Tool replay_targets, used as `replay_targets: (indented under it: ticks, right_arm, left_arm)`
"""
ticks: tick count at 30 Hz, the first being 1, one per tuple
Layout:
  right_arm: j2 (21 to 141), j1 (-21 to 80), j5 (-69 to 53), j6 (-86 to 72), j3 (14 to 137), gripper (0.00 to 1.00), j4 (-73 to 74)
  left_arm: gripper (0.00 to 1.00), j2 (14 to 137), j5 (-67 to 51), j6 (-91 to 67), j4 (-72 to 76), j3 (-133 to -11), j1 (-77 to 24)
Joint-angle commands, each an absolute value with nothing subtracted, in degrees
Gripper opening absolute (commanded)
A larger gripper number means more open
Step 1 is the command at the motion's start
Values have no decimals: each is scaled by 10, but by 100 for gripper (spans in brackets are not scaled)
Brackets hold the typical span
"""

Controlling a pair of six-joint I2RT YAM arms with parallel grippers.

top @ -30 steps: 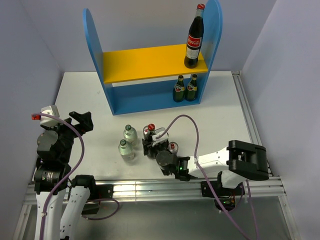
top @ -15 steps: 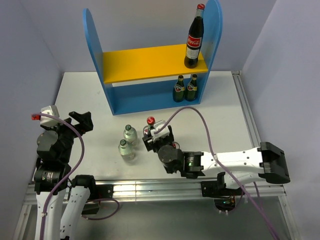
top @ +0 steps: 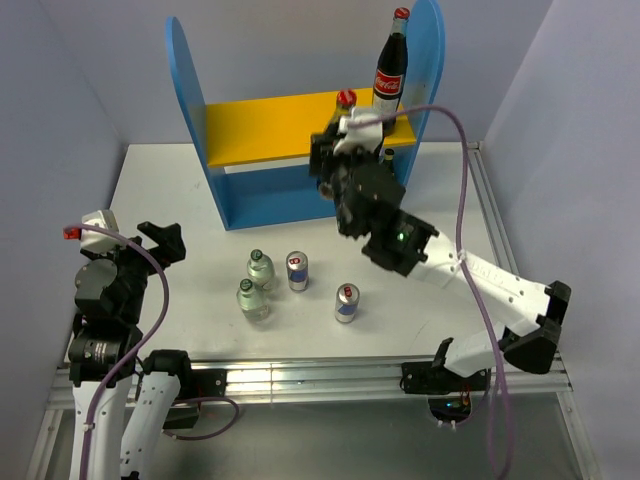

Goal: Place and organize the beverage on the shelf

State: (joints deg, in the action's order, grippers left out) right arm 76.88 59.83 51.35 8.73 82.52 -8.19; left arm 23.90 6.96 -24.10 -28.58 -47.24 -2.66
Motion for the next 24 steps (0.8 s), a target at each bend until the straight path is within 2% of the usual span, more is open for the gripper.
replay_targets:
  ticks: [1, 15, 24]
  right_arm:
    - [787, 556, 455, 113, 937, 0, -125]
    - [972, 400, 385, 121, 1166, 0, -86]
    - [1024, 339, 349, 101, 1199, 0, -91]
  left_arm:
    - [99, 245, 72, -240, -279, -486, -22]
    - [99, 250, 34, -227, -267, -478, -19]
    - [99, 253, 29, -225, -266, -477, -15]
